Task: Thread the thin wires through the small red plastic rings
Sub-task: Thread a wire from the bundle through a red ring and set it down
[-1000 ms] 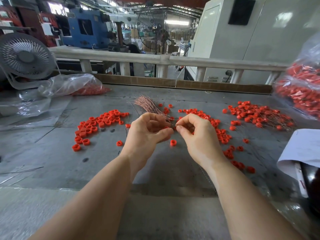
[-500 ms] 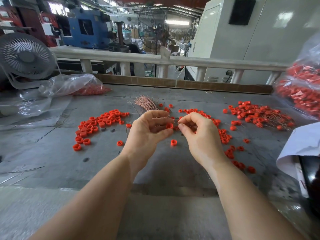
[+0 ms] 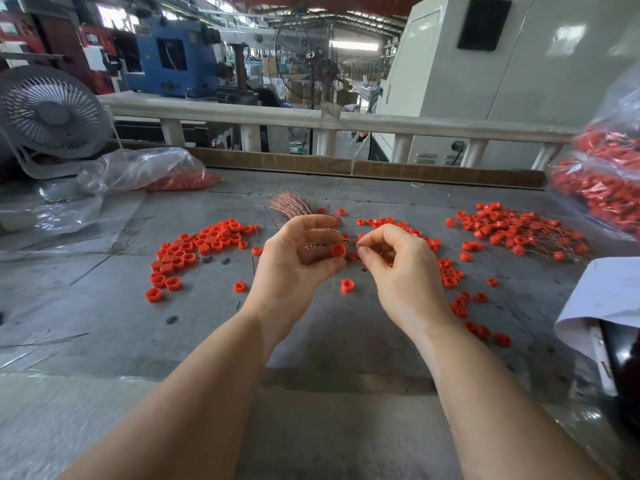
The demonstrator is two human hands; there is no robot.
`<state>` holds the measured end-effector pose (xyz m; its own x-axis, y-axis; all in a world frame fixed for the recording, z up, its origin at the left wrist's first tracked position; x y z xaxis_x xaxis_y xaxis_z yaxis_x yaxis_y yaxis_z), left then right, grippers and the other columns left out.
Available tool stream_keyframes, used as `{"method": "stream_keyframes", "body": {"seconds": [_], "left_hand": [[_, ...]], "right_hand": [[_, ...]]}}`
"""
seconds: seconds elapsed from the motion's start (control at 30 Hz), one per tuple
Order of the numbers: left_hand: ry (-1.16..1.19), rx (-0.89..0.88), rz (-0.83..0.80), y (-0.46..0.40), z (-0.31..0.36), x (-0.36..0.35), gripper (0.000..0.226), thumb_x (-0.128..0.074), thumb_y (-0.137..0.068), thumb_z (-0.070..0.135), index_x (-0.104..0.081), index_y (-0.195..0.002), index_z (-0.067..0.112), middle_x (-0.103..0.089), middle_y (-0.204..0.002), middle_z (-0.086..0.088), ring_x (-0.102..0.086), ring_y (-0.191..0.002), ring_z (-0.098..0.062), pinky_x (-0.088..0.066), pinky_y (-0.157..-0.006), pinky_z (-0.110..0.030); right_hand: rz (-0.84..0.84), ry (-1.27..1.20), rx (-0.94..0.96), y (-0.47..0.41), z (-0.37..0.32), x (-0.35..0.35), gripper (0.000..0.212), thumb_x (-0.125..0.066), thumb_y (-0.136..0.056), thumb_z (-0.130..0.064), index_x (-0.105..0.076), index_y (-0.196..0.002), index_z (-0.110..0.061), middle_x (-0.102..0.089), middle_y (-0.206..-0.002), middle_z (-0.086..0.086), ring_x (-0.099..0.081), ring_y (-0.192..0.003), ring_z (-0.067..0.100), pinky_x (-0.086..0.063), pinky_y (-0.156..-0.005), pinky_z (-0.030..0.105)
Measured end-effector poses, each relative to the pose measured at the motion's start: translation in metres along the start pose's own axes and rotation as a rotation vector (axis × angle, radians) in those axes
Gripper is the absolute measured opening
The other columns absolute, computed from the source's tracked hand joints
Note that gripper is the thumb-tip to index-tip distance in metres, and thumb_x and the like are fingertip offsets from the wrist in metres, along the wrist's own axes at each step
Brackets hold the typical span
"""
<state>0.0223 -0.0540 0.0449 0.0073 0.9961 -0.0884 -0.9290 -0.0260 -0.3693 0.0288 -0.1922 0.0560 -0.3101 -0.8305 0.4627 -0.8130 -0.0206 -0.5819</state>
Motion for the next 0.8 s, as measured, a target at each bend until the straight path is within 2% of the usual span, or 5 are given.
{"method": "stream_keyframes", "body": {"seconds": [0.2,0.37,0.53,0.67,0.8], "left_hand": [[-0.029,-0.009,0.026,-0.0005,-0.0001,0.0012,0.042,-0.065,-0.072,-0.018,-0.062,-0.097,0.016,-0.068,-0.088,0.003,-0.067,-0.078,-0.003,-0.051,-0.072,-0.013],[-0.140,0.015,0.055,-0.0017,-0.0048,0.0018,0.030,-0.070,-0.073,-0.009,-0.068,-0.087,0.018,-0.070,-0.073,0.014,-0.066,-0.074,0.003,-0.047,-0.068,-0.006],[-0.149,-0.003,0.083,-0.0022,-0.0039,0.0040,0.026,-0.073,-0.071,-0.007,-0.066,-0.080,0.016,-0.070,-0.078,0.002,-0.066,-0.072,-0.004,-0.052,-0.072,-0.015],[-0.129,0.002,0.093,-0.0018,-0.0043,0.0052,0.028,-0.073,-0.069,-0.010,-0.063,-0.077,0.015,-0.068,-0.074,0.002,-0.064,-0.070,-0.006,-0.053,-0.071,-0.017],[-0.109,0.022,0.084,-0.0024,-0.0052,0.0055,0.028,-0.072,-0.070,-0.009,-0.065,-0.078,0.016,-0.068,-0.070,0.007,-0.064,-0.069,-0.005,-0.052,-0.071,-0.015]], "right_hand": [[-0.001,-0.001,-0.008,-0.0006,0.0004,-0.0005,0.015,-0.063,-0.086,-0.009,-0.061,-0.076,-0.020,-0.058,-0.067,-0.014,-0.055,-0.067,0.010,-0.046,-0.068,0.029],[-0.005,-0.004,-0.008,-0.0012,0.0006,0.0006,0.016,-0.062,-0.086,-0.009,-0.060,-0.076,-0.022,-0.058,-0.066,-0.014,-0.056,-0.066,0.009,-0.046,-0.066,0.027],[-0.008,-0.026,0.001,-0.0012,-0.0007,0.0006,0.017,-0.062,-0.086,-0.009,-0.059,-0.075,-0.022,-0.058,-0.066,-0.013,-0.054,-0.065,0.005,-0.045,-0.066,0.026],[-0.017,-0.050,0.002,-0.0015,-0.0011,-0.0015,0.020,-0.061,-0.087,-0.008,-0.057,-0.074,-0.023,-0.056,-0.063,-0.013,-0.053,-0.063,0.003,-0.046,-0.065,0.027],[-0.017,-0.049,0.019,-0.0015,-0.0018,-0.0009,0.018,-0.060,-0.087,-0.009,-0.059,-0.076,-0.023,-0.056,-0.064,-0.015,-0.053,-0.062,0.001,-0.044,-0.060,0.016]]}}
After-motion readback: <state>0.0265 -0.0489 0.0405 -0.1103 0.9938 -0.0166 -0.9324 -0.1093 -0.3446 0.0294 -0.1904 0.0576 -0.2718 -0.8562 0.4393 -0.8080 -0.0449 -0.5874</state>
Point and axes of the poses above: each hand's wrist, its own y-axis away from the middle knuckle, its own x-axis out of the back of the hand, z = x × y, the point moved 6 cm from there along -y, towards the middle knuckle
